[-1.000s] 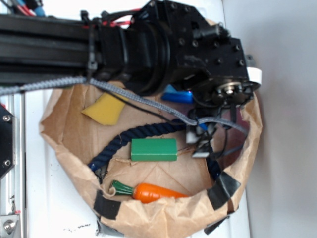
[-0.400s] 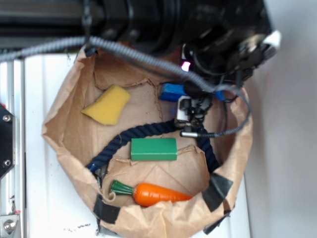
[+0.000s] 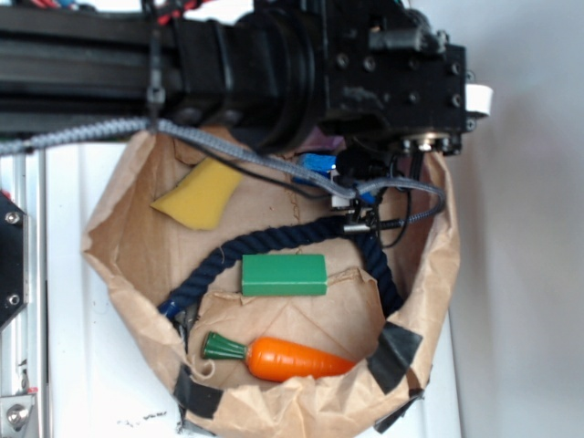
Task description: Grab the blue sponge.
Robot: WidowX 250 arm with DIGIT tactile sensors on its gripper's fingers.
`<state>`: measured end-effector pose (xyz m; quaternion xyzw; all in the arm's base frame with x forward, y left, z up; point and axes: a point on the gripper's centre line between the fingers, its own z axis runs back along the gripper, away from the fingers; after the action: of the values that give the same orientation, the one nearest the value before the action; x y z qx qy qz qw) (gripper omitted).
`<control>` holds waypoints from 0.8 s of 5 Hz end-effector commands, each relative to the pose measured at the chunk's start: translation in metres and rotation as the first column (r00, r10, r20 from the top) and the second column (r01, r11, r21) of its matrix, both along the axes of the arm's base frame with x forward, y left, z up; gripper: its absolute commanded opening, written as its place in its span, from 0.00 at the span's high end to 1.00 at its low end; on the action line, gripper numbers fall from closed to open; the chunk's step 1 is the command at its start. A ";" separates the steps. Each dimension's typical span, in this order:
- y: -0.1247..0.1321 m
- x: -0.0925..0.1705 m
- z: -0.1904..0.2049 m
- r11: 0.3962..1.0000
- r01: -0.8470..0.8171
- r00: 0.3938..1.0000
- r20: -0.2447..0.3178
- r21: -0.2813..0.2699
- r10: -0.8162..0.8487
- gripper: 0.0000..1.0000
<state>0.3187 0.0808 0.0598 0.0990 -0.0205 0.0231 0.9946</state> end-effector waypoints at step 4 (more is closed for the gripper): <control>-0.030 0.005 0.003 0.966 0.129 0.992 0.010 -0.224 -0.130 0.00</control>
<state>0.3126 0.0445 0.0359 -0.0222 0.0179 -0.0441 0.9986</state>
